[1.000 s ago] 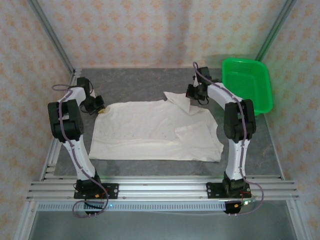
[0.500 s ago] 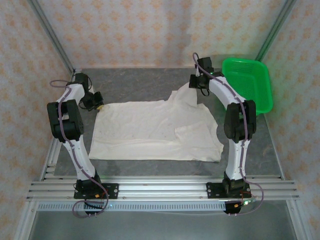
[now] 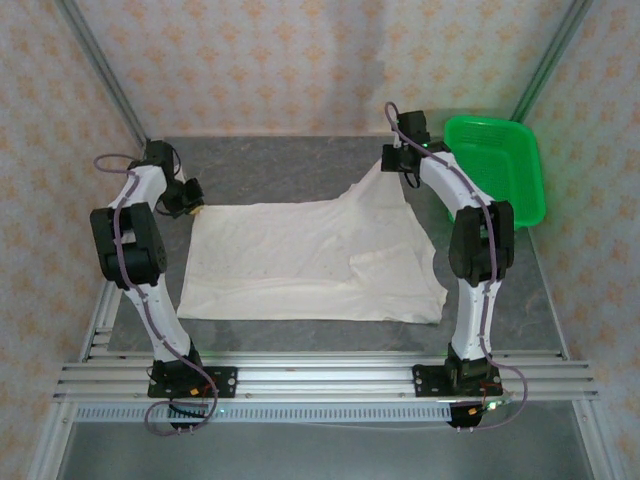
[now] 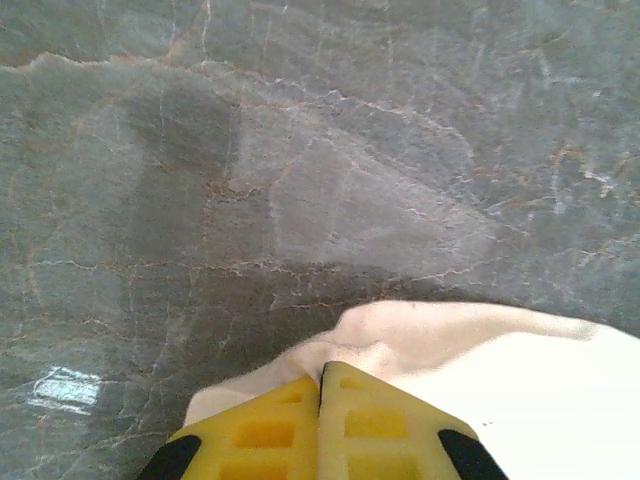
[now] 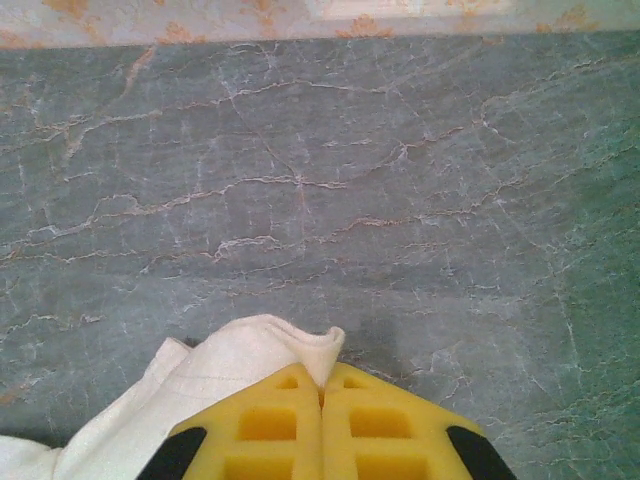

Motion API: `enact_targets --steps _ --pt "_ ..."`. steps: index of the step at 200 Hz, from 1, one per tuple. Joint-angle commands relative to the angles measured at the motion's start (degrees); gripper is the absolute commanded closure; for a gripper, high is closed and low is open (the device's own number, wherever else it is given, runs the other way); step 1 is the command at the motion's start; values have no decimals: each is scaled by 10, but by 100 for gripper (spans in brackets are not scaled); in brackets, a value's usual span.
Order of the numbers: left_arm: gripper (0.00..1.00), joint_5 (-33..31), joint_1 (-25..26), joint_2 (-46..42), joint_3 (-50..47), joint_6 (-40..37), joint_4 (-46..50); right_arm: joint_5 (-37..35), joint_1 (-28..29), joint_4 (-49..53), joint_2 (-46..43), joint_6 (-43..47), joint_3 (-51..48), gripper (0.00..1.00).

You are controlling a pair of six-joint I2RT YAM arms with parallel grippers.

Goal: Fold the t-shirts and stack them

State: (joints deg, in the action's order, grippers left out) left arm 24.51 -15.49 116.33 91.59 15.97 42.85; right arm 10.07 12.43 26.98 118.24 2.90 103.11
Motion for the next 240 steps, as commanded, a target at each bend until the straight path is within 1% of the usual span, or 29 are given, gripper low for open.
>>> enact_targets --steps 1,33,59,61,69,116,143,198,240 --pt "100 2 2 -28 16 -11 3 2 -3 -16 -49 11 14 100" --pt "100 11 2 -49 7 -11 3 16 -3 -13 -78 5 -14 100" --pt "100 16 2 -65 -6 -14 5 15 -3 -23 -123 3 -63 100" --pt "100 17 1 -81 -7 -15 6 15 -3 -22 -126 2 -67 100" --pt "100 19 2 -91 -11 -16 8 15 -3 -23 -141 0 -82 100" --pt "100 19 1 -124 -50 -23 7 22 -3 -29 -230 -13 -185 100" --pt "100 13 1 -147 -79 -28 6 34 -3 -34 -281 -33 -247 100" --pt "100 -31 -5 -182 -130 -30 7 50 -3 -23 -396 -65 -377 100" --pt "100 -51 -11 -178 -128 -41 14 69 -3 -6 -469 -95 -457 100"
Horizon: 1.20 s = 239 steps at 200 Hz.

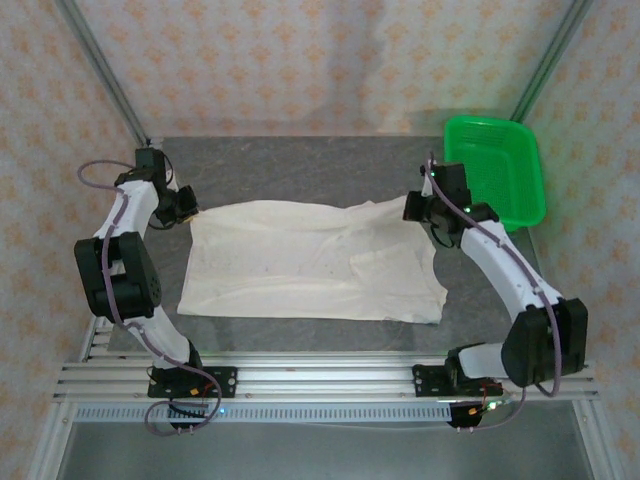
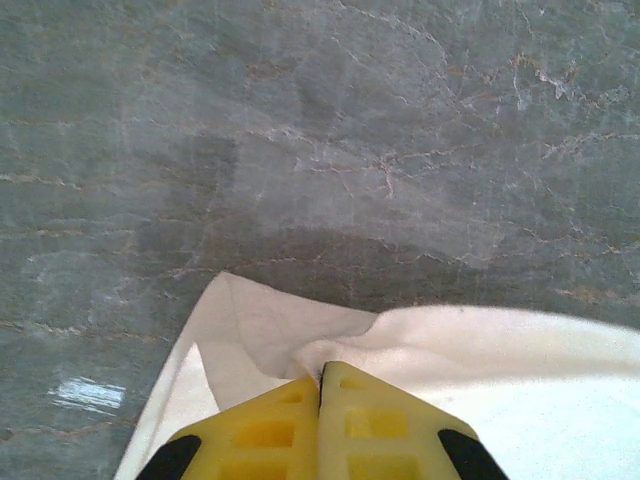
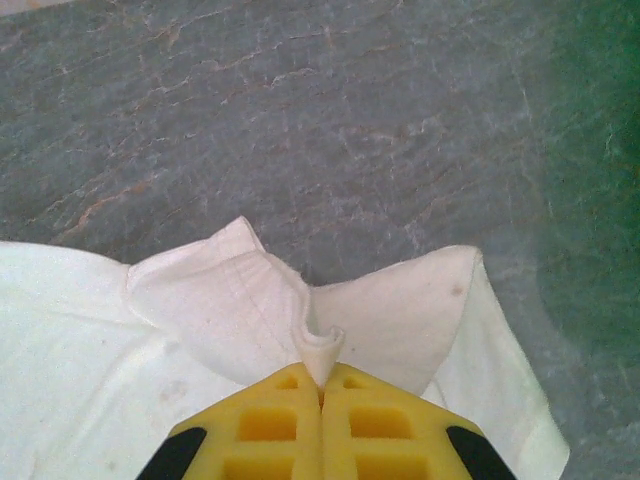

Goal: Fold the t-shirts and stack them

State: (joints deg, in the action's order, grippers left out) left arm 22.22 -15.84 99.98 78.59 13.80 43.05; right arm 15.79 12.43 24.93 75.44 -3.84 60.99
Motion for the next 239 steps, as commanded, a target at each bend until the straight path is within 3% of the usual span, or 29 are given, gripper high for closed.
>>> enact_targets --steps 1,83,239 --pt "100 -28 -7 -14 3 -20 13 12 -3 14 -42 -28 -38 100" --pt "100 -70 -9 4 -6 -32 16 33 26 40 -151 -95 -143 100" --pt "100 -127 -9 -13 -131 -17 -6 12 59 96 -254 -169 -242 100"
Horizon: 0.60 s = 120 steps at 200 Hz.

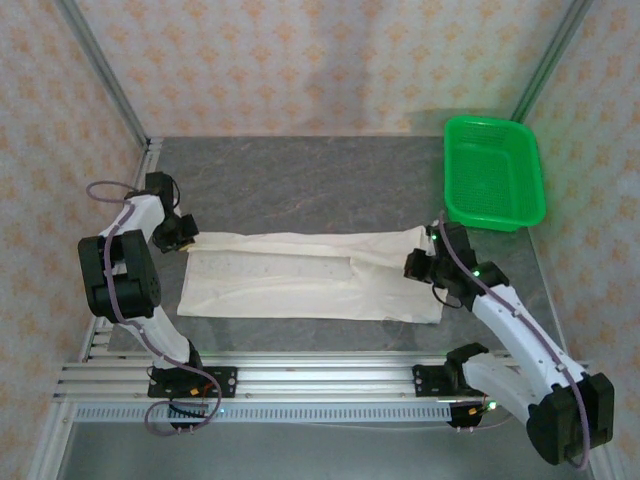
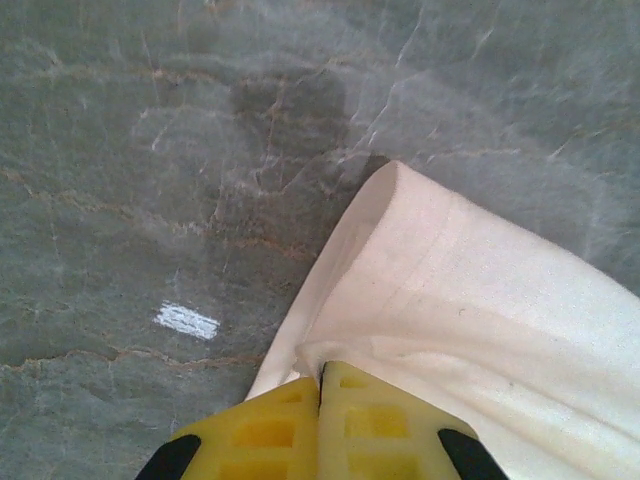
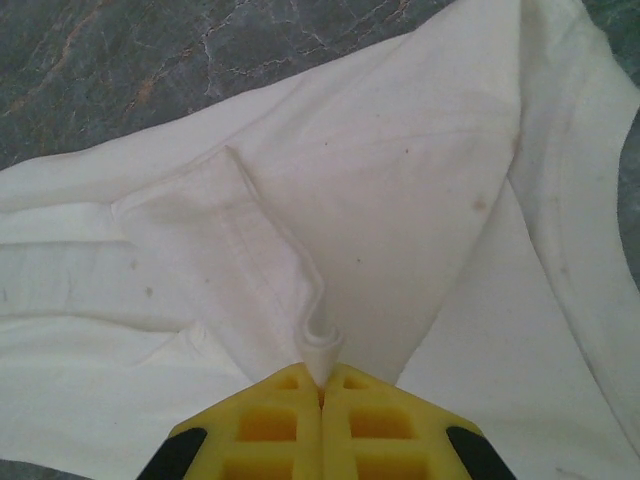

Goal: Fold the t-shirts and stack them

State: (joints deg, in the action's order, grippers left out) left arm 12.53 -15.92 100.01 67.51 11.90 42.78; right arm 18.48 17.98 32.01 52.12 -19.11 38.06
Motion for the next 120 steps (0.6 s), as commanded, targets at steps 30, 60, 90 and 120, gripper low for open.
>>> enact_targets --steps 30,60,90,120 --pt "100 -34 -8 -23 -40 7 -2 -13 4 33 -33 -21 -24 100" --pt "100 -49 -8 -24 -52 8 -1 -7 5 29 -39 -31 -34 100" --pt "100 -62 -8 -27 -59 10 1 -11 5 42 -49 -37 -41 100" --pt "100 -68 -8 -34 -66 13 2 -17 6 47 -58 -47 -47 100"
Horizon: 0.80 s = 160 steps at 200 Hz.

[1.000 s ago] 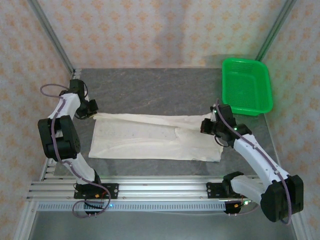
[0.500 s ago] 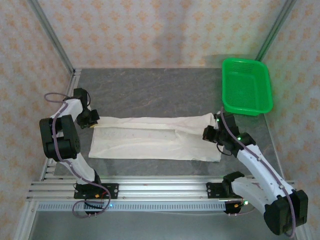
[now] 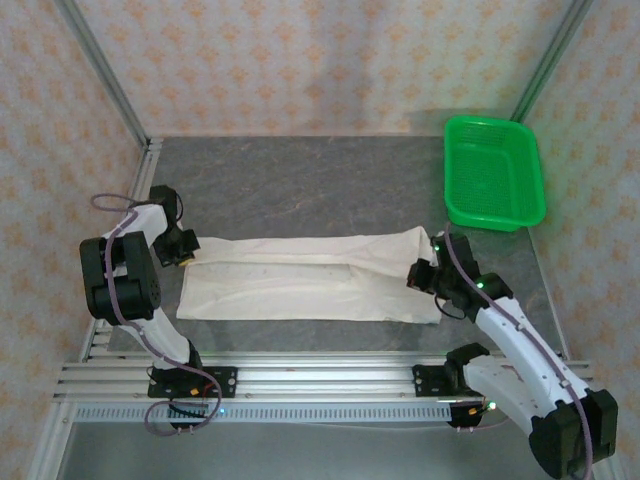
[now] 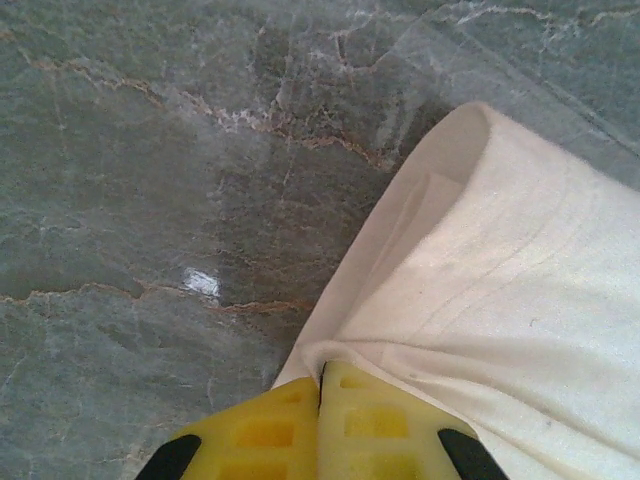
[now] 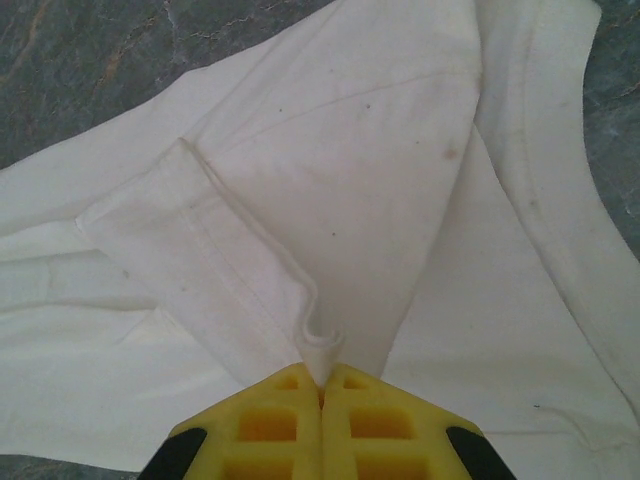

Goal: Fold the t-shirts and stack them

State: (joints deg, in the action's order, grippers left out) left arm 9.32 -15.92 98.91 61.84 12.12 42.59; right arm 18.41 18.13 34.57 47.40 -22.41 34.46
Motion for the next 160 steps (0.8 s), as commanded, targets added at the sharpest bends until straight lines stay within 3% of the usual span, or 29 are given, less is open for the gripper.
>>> enact_targets --steps 1,140,148,160 --pt "100 -36 -8 -23 -9 11 5 -17 5 21 -11 -15 -11 100" --pt "100 -70 -8 -59 -57 51 11 -39 7 28 -9 -35 -25 100" --pt "96 -73 -8 -55 -57 55 11 -39 6 28 -8 -37 -27 99" --pt "80 -81 -8 -55 -56 65 13 -41 6 28 -6 -40 -30 83"
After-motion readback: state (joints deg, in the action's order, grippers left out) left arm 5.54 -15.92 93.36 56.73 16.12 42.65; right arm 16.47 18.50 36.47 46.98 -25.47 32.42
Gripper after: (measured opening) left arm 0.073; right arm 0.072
